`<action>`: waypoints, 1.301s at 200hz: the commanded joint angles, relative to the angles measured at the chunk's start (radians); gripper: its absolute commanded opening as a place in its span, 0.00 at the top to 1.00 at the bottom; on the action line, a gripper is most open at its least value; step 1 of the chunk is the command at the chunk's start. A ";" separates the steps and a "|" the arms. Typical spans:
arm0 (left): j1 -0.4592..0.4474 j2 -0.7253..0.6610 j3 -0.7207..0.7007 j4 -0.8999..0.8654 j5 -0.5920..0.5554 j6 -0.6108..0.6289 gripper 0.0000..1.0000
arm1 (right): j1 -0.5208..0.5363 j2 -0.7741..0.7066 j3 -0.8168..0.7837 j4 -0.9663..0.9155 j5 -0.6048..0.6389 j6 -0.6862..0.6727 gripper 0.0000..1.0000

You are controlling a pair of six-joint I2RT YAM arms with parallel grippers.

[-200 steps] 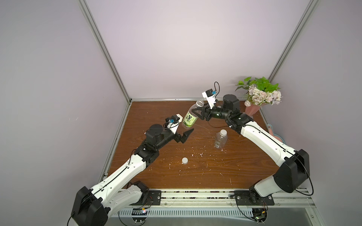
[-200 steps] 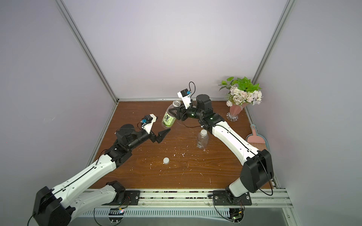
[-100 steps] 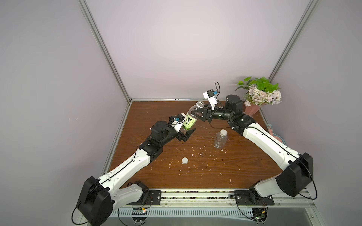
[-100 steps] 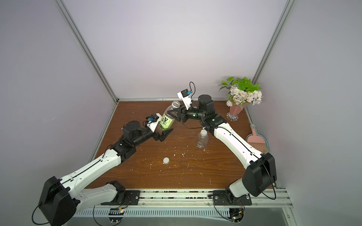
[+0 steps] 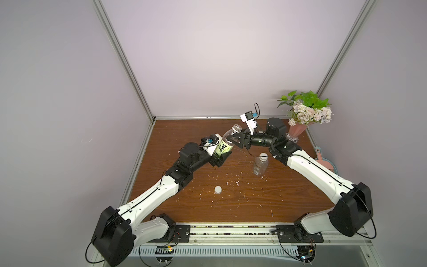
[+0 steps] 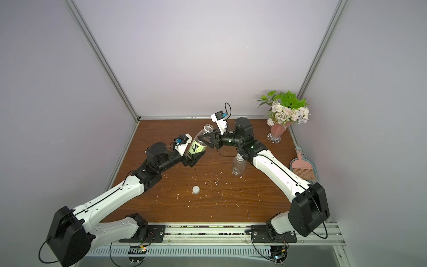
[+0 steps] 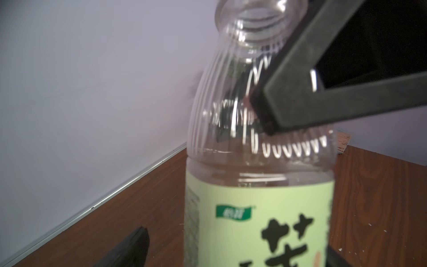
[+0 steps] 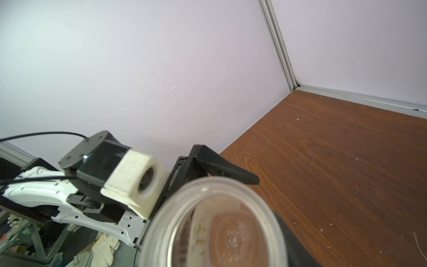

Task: Screw on the bottle caps
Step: Pick up the plastic bottle at the center of the board.

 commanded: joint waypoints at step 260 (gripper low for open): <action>-0.013 -0.021 0.020 0.049 -0.043 -0.069 0.25 | 0.061 0.007 -0.006 0.040 -0.003 0.016 0.55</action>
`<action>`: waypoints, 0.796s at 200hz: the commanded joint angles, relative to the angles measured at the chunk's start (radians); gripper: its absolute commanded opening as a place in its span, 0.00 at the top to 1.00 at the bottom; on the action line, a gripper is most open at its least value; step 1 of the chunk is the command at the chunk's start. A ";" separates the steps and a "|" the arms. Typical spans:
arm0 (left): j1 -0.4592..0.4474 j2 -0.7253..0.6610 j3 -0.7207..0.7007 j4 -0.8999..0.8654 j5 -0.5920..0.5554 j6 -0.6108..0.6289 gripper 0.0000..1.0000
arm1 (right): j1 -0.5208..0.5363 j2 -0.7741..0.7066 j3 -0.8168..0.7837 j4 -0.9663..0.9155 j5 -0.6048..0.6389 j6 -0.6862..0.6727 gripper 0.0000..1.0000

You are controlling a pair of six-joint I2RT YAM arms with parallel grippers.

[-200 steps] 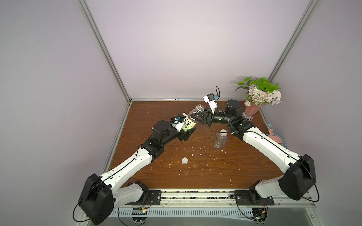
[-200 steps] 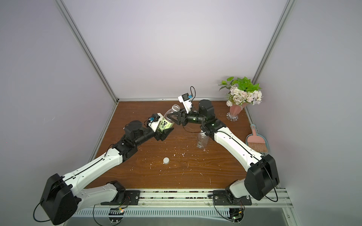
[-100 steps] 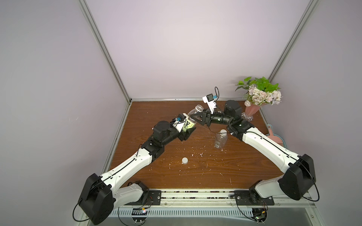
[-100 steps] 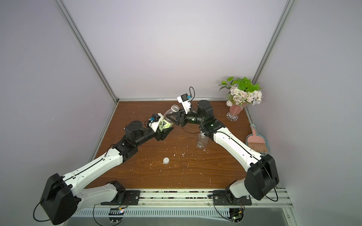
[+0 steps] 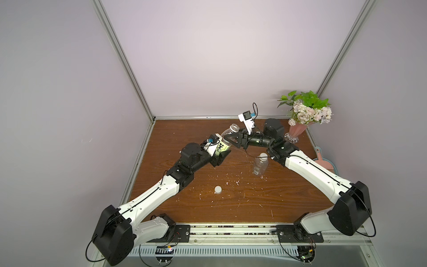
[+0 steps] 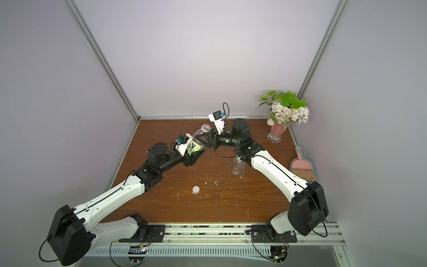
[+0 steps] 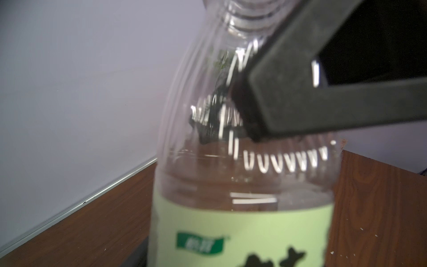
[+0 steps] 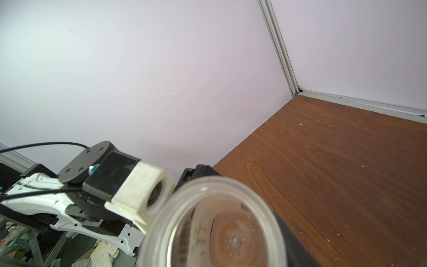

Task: Screw on the bottle caps
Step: Pick up the plastic bottle at the center of the board.

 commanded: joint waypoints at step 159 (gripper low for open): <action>-0.003 -0.044 0.021 -0.008 -0.042 -0.011 0.48 | 0.010 -0.052 -0.039 0.041 0.019 -0.006 0.22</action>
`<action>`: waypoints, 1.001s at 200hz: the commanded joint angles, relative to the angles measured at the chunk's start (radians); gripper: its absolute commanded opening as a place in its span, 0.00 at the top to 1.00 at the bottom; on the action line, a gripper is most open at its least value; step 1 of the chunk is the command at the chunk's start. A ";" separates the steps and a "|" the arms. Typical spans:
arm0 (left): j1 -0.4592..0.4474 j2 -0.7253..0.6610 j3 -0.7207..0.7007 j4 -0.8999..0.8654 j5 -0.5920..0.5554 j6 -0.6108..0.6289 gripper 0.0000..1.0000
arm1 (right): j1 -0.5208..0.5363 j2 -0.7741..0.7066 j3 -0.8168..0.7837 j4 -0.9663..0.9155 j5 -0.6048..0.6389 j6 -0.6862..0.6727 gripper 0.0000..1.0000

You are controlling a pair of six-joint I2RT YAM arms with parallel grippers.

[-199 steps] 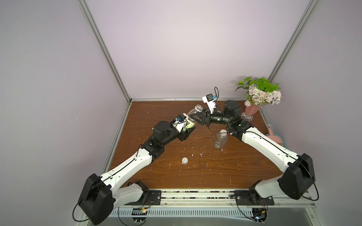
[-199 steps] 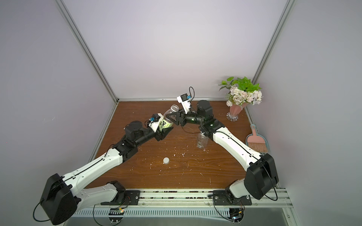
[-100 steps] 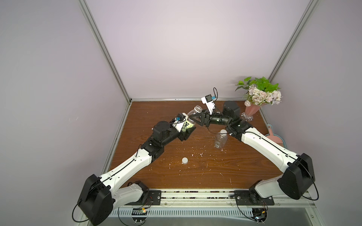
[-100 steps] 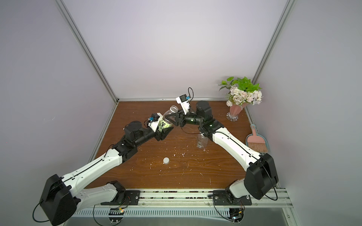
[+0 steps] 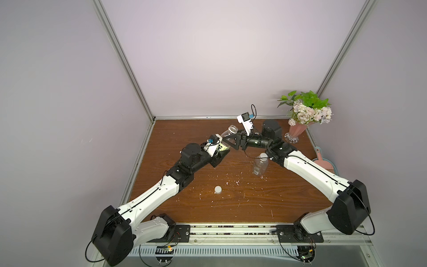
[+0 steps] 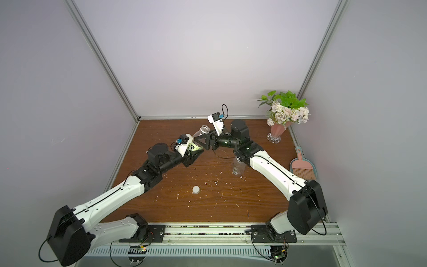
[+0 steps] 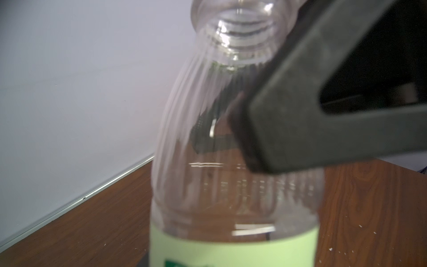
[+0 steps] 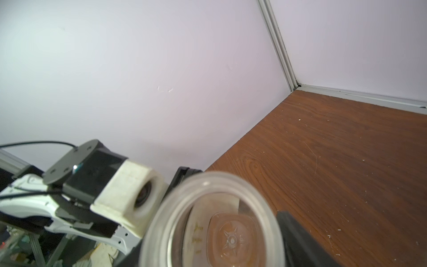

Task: Screw on the bottle caps
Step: Pick up the plastic bottle at the center of the board.

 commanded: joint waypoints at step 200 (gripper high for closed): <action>0.077 -0.254 -0.049 -0.032 -0.249 0.003 0.54 | -0.036 -0.165 0.200 -0.718 0.292 -0.533 0.06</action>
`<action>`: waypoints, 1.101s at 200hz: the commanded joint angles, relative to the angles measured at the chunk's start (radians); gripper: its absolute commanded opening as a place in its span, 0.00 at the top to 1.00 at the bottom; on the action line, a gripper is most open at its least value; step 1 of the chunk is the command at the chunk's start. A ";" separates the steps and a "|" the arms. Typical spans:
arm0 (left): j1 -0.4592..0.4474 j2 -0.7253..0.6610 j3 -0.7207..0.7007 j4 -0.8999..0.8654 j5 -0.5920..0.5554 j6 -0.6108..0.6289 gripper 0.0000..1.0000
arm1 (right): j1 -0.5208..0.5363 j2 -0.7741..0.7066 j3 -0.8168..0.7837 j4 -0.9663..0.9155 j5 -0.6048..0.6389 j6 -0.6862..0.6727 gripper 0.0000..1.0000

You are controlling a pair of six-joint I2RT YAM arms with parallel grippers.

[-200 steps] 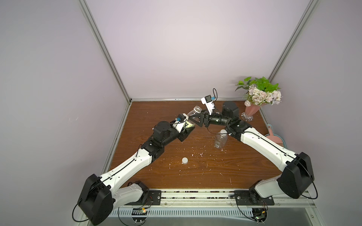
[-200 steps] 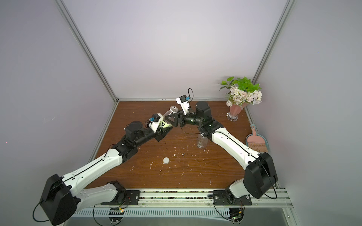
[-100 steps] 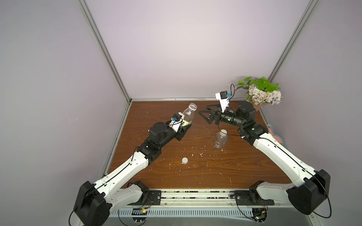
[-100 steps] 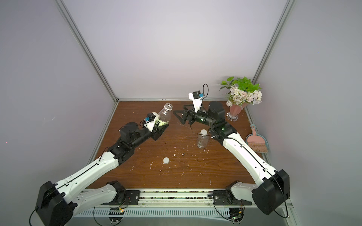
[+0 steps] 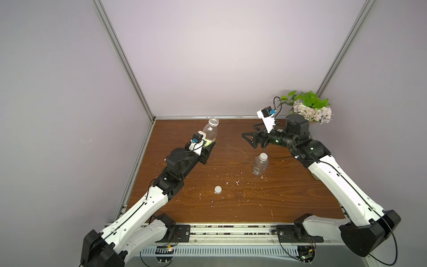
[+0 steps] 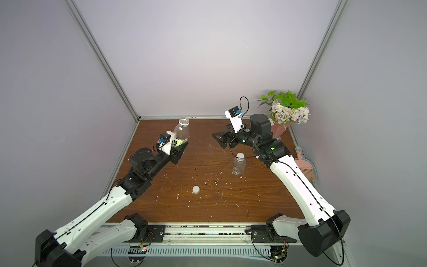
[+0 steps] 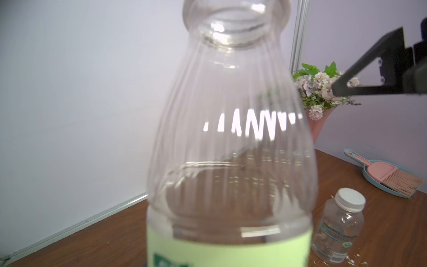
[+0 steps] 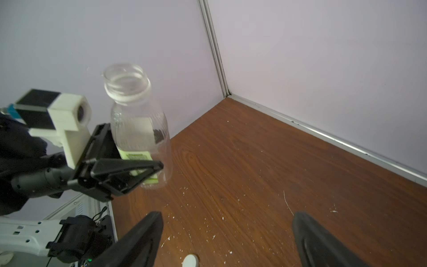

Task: Screw on the bottle caps
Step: Pick up the plastic bottle at the center of the board, then screw the bottle cap onto the plastic bottle.

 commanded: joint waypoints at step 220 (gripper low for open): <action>0.040 -0.225 -0.082 -0.079 -0.327 -0.004 0.49 | 0.560 0.540 0.095 -0.408 0.437 -0.264 0.15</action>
